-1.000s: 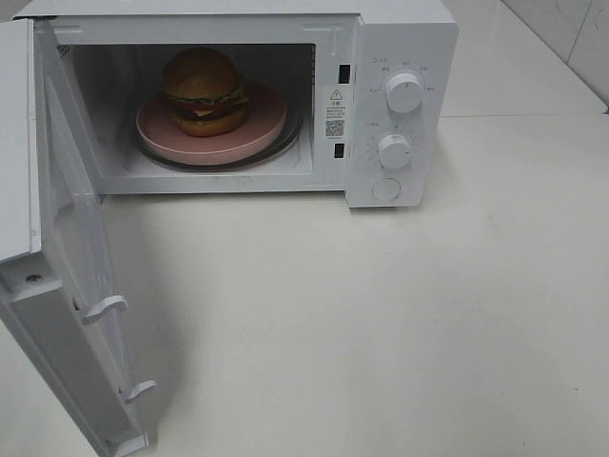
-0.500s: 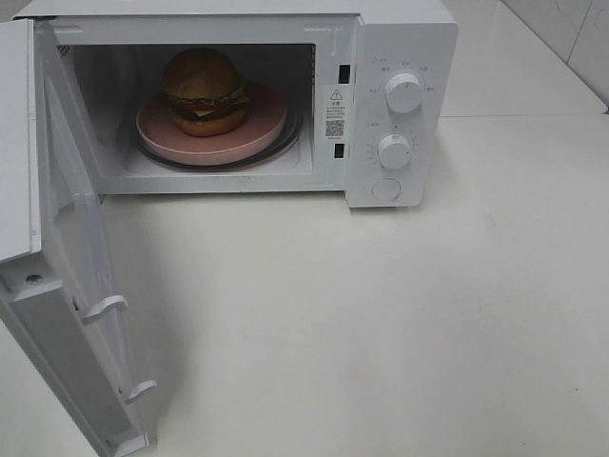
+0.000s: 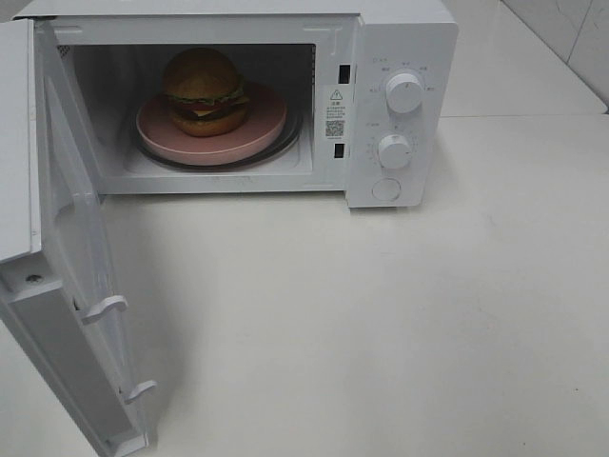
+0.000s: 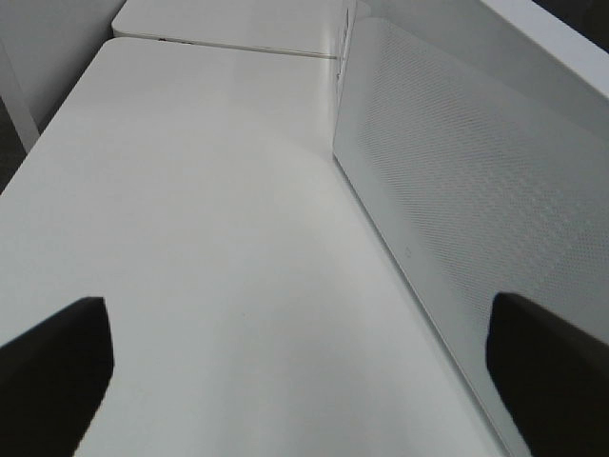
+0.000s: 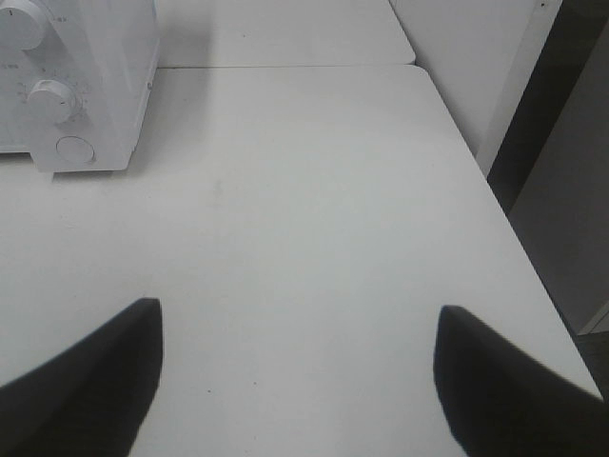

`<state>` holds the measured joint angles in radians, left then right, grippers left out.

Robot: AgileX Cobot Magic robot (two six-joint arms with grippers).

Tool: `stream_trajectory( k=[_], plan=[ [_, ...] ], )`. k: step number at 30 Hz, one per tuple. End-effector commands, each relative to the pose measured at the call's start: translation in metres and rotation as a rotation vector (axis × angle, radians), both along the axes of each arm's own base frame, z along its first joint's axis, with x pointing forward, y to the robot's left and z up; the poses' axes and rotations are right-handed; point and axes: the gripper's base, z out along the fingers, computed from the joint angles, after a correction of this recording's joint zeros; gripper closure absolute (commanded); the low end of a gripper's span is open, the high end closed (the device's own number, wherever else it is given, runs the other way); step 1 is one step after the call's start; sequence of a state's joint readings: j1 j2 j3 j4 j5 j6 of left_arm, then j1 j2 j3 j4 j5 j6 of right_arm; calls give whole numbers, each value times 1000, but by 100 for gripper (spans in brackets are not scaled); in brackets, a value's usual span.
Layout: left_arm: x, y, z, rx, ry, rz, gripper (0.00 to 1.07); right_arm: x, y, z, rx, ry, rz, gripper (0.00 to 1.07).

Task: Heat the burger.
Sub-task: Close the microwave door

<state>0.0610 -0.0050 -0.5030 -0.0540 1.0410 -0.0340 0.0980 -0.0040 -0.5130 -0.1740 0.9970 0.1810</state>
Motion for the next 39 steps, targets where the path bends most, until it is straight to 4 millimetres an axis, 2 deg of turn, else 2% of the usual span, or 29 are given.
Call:
stream_trajectory(
  k=[1,39],
  plan=[
    [-2,0,-1,-3,-22,-3,7,-4,-1,0,-1,-22,-9,31],
    [-2,0,-1,-2,-22,-3,7,-4,-1,0,-1,-22,-9,31]
  ],
)
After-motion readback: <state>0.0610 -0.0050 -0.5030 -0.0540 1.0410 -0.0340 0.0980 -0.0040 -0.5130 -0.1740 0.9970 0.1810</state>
